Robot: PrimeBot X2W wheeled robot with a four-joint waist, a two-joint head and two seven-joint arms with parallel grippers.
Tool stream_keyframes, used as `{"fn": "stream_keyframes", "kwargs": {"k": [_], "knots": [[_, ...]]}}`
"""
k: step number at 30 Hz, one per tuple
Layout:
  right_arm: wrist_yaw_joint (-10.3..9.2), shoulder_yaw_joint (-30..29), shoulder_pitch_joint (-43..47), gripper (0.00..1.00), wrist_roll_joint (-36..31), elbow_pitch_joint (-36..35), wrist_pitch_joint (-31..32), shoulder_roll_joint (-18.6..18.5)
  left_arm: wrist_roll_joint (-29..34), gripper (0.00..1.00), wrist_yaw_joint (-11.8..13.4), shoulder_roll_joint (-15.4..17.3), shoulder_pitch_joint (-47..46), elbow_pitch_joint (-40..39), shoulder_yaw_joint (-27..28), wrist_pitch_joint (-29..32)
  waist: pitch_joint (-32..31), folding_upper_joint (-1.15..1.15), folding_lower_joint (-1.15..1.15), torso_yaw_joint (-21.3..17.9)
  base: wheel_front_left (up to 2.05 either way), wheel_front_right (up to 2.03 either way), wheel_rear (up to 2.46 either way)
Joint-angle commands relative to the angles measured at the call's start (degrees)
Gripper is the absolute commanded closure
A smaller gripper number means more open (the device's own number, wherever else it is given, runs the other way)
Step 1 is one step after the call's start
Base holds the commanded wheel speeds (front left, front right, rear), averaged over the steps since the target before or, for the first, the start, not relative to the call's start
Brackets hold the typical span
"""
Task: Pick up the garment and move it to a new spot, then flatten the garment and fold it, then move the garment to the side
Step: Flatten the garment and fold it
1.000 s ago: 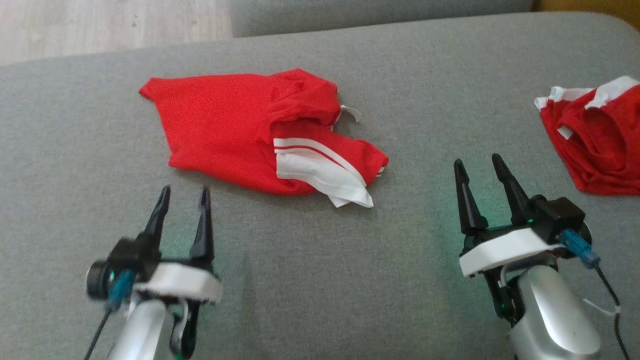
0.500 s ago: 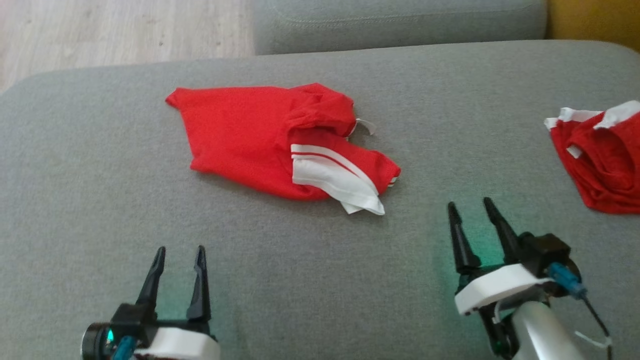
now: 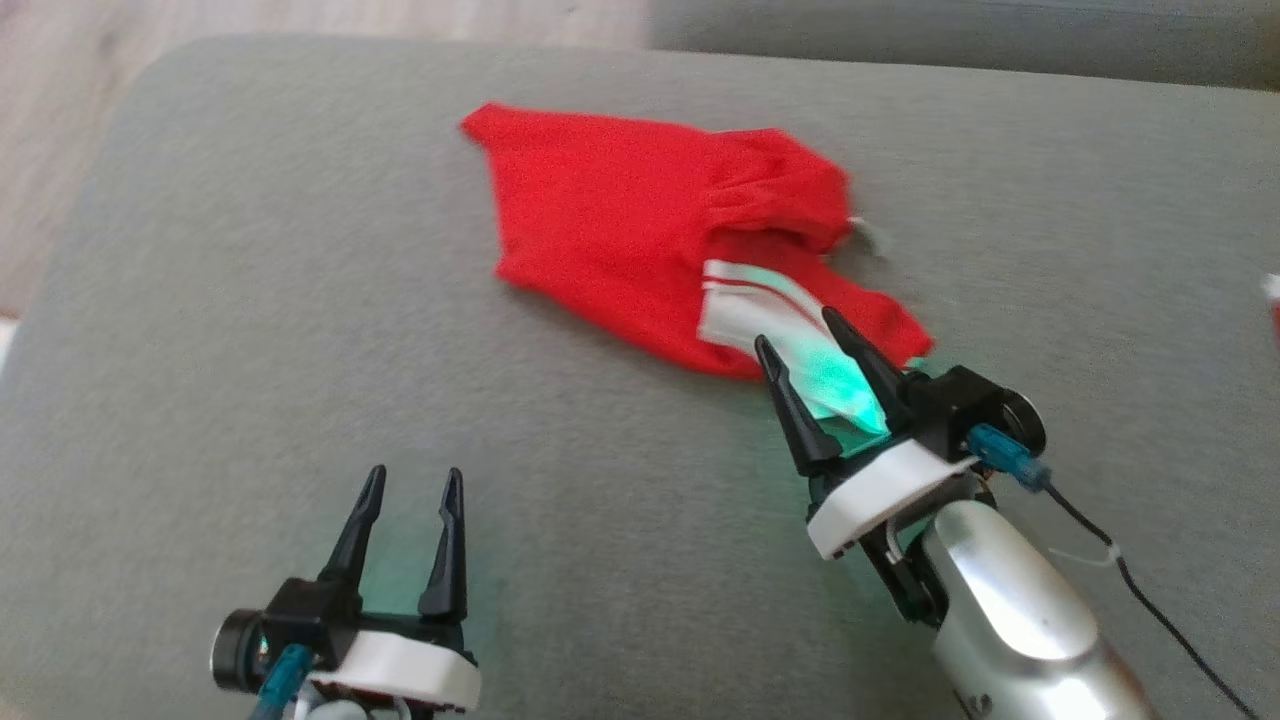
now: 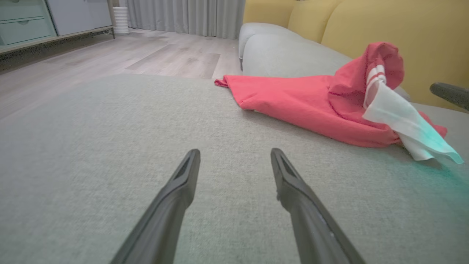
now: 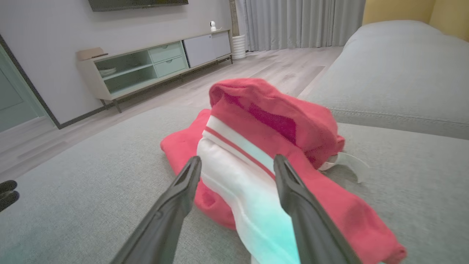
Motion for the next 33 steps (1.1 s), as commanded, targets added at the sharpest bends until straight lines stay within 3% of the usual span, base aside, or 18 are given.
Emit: {"fn": "stream_keyframes", "kwargs": {"k": [1,5,9,14,15,16,17,25,29,33], "knots": [[-0.05,1.39,-1.55,0.0,-0.08,-1.13,-0.14,0.34,-0.4,0.0,0.11,0.11,-2.0,-1.19,1.29,-0.54,1.63,0.0,0.0,2.86,0.0,0.0,0.0],[-0.05,2.68,-4.25,0.0,-0.46,2.26,-0.14,0.35,-1.33,0.0,0.46,0.1,-2.03,-0.88,0.28,-0.54,2.65,0.0,0.0,5.54,0.0,0.0,0.0],[-0.05,0.33,-5.72,0.0,-2.0,3.75,-0.14,0.35,-2.09,0.0,0.65,0.1,-2.35,-0.72,-1.17,-0.54,3.6,0.0,0.0,7.39,0.0,0.0,0.0],[-0.05,-1.01,-6.06,0.0,-3.96,4.26,-0.14,0.35,-2.49,0.0,1.03,0.1,-2.96,-0.75,-1.96,-0.54,4.16,0.0,0.0,7.87,0.0,0.0,0.0],[-0.05,-1.09,-6.06,0.23,-4.12,4.28,-0.14,0.35,-2.54,0.0,1.12,0.1,-3.16,-0.71,-2.14,-0.54,4.21,0.0,0.0,7.9,0.0,0.0,0.0],[-0.05,-1.11,-6.03,0.75,-3.84,3.69,-0.14,0.35,-2.58,0.0,1.19,0.1,-3.35,-0.7,-2.31,-0.54,4.23,0.0,0.0,7.89,0.0,0.0,0.0],[-0.05,-1.37,-5.88,1.0,-3.13,2.47,-0.14,0.35,-2.61,0.0,1.23,0.1,-3.52,-0.72,-2.45,-0.54,4.23,0.0,0.0,7.84,0.0,0.0,0.0],[-0.05,-9.24,-4.78,1.0,-1.12,-11.88,-0.14,0.35,-2.4,0.0,1.3,0.1,-3.15,-0.71,-2.39,-0.54,2.5,0.0,0.0,6.24,0.0,0.0,0.0],[-0.05,-14.15,-9.71,1.0,-0.21,-18.18,-0.14,-0.69,-2.12,0.0,1.02,0.1,-2.42,-0.41,-1.96,-0.54,0.94,0.0,0.0,5.32,0.0,0.0,0.0],[-0.05,-15.44,-17.19,1.0,2.11,-21.65,-0.14,-3.76,-2.18,0.0,0.69,0.1,-1.97,0.02,-1.9,-0.55,-0.66,0.0,0.0,5.12,0.0,0.0,0.0]]}}
